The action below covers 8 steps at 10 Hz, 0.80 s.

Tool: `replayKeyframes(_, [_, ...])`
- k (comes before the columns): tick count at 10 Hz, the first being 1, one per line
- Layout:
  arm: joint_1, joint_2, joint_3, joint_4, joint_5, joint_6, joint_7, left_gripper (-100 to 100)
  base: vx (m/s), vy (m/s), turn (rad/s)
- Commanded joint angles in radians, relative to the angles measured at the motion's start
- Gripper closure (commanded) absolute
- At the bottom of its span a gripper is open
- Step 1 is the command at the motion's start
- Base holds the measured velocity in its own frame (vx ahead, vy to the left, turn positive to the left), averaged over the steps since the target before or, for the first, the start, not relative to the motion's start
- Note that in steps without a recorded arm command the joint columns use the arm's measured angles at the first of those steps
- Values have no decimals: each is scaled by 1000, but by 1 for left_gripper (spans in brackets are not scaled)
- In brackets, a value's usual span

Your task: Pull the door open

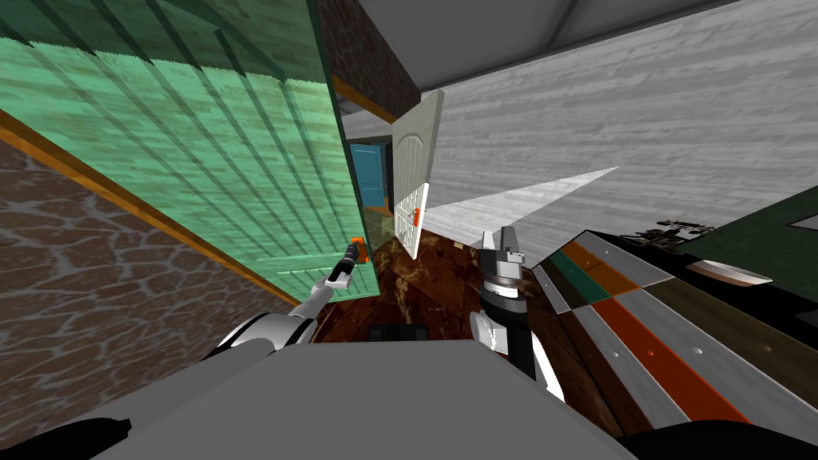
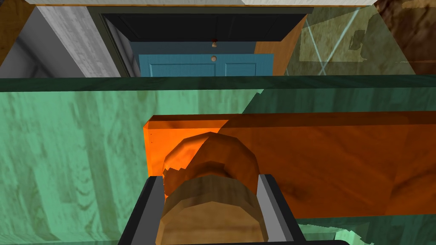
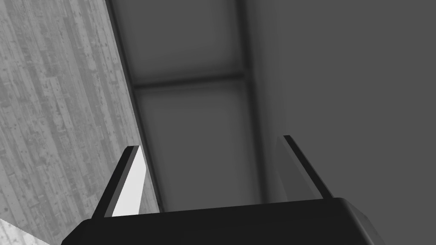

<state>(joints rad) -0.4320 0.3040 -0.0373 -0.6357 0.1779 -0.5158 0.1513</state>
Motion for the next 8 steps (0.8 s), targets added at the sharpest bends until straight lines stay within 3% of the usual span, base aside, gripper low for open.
replayKeyframes(1, [3, 8, -26, -16, -8, -6, 22, 100, 10, -10, 56])
replayKeyframes(8, [3, 8, -26, -16, -8, -6, 22, 100, 1, 1, 7])
